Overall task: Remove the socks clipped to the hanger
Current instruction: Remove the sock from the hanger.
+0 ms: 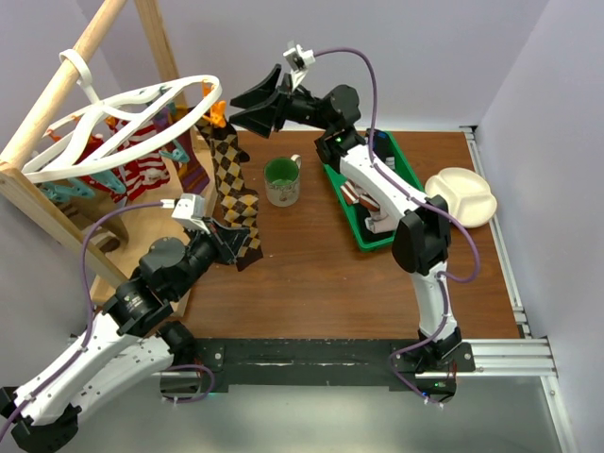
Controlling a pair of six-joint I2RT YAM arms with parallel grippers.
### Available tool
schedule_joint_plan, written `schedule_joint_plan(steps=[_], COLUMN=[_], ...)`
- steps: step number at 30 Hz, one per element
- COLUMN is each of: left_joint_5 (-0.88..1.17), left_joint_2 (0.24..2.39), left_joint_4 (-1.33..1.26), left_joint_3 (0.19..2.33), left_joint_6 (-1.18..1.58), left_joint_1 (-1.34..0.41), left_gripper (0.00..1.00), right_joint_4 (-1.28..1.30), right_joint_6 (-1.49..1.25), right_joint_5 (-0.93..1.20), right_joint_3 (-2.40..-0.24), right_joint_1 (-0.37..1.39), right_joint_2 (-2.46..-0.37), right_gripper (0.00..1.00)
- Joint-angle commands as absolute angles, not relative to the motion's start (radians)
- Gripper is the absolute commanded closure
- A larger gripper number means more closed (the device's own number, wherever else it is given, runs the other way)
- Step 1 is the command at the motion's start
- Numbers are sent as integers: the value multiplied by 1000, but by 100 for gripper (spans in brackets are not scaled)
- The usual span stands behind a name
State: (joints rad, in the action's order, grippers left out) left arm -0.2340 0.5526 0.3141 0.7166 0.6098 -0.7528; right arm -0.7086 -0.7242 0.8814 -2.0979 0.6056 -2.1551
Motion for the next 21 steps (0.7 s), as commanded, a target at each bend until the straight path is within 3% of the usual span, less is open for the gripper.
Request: schedule_joint_plan(steps=[1,21], left_joint_5=[-209,-192], left_joint_2=[558,557], left_joint_4=[302,296], left_joint_3=[769,781], left_joint_6=[611,597], left_joint_1=[-746,-747], left_gripper=[100,100], right_joint_4=[-807,-793], right_joint_6=[-816,-836], right_joint_5=[851,792], right_joint_3=[-2206,-2289], right_joint_1=[606,652], right_joint_2=[-2158,-2240], right_gripper=[34,34])
